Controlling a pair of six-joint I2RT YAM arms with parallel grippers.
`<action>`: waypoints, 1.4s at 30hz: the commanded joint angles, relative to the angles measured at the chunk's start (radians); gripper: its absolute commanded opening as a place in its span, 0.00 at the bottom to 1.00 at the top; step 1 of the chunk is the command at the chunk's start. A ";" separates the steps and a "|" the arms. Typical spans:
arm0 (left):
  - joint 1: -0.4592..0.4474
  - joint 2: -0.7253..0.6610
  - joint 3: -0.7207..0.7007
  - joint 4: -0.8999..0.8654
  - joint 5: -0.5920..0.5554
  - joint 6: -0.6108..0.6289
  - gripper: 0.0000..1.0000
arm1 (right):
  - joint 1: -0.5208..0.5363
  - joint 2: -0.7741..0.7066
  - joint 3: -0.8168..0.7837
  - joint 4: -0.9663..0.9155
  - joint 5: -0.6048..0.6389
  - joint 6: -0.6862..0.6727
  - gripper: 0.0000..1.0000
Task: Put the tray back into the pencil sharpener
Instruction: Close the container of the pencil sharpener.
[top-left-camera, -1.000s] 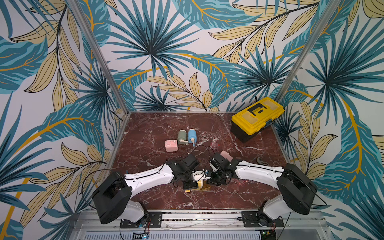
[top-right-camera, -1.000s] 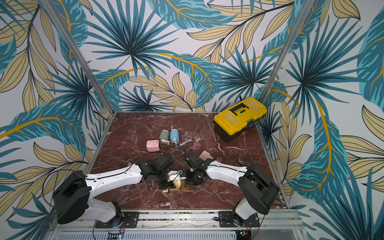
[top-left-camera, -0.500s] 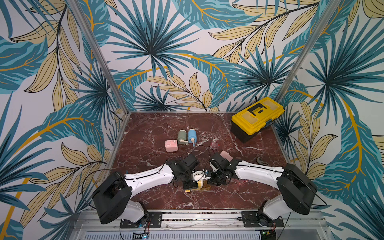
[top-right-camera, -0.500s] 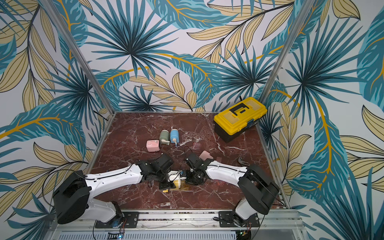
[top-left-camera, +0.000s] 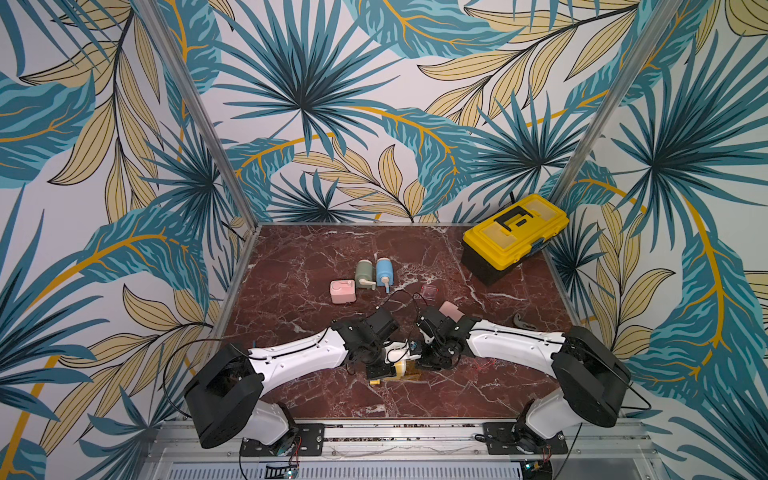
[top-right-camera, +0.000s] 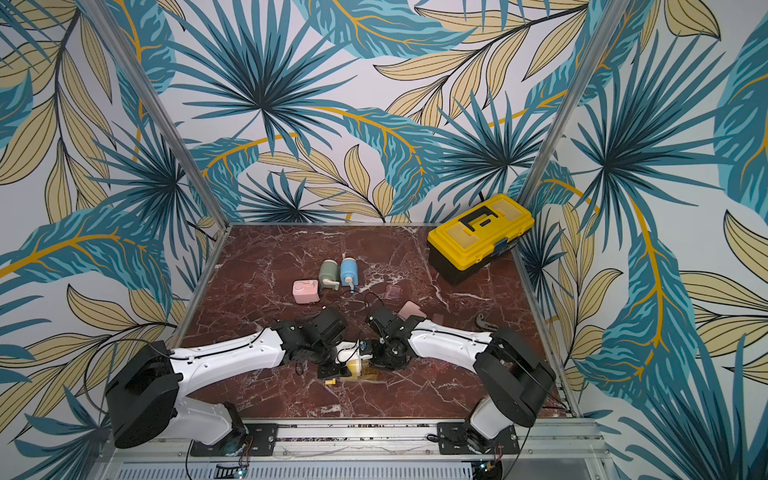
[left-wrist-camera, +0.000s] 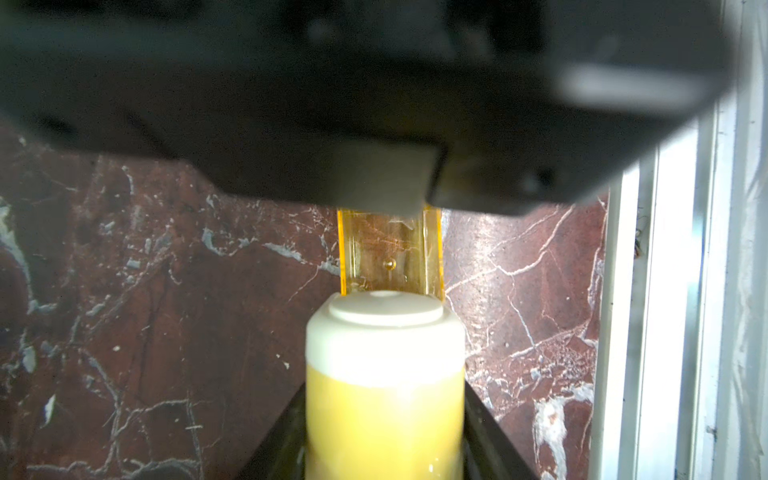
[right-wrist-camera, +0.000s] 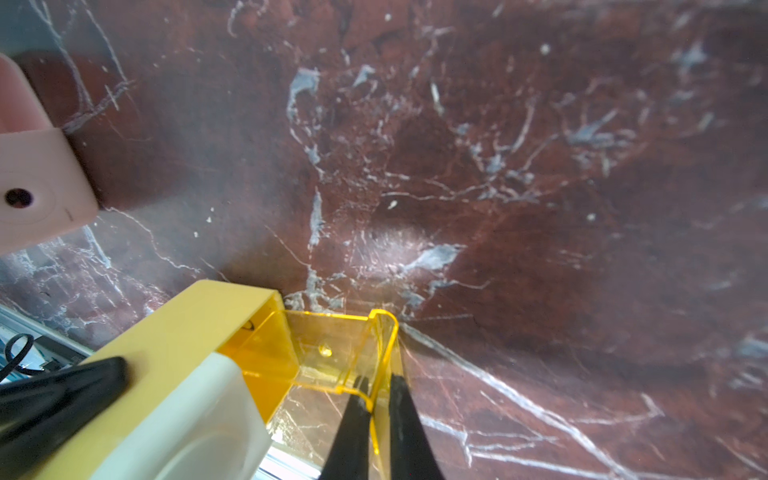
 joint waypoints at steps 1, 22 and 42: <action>-0.016 0.012 -0.038 -0.006 -0.003 0.010 0.44 | 0.018 0.043 -0.002 0.022 -0.029 0.040 0.10; 0.012 0.013 -0.023 -0.001 0.010 0.057 0.44 | 0.023 0.028 -0.002 0.011 0.018 -0.065 0.18; 0.019 -0.014 -0.032 0.024 -0.038 0.114 0.43 | 0.023 -0.005 -0.005 0.005 -0.020 -0.233 0.18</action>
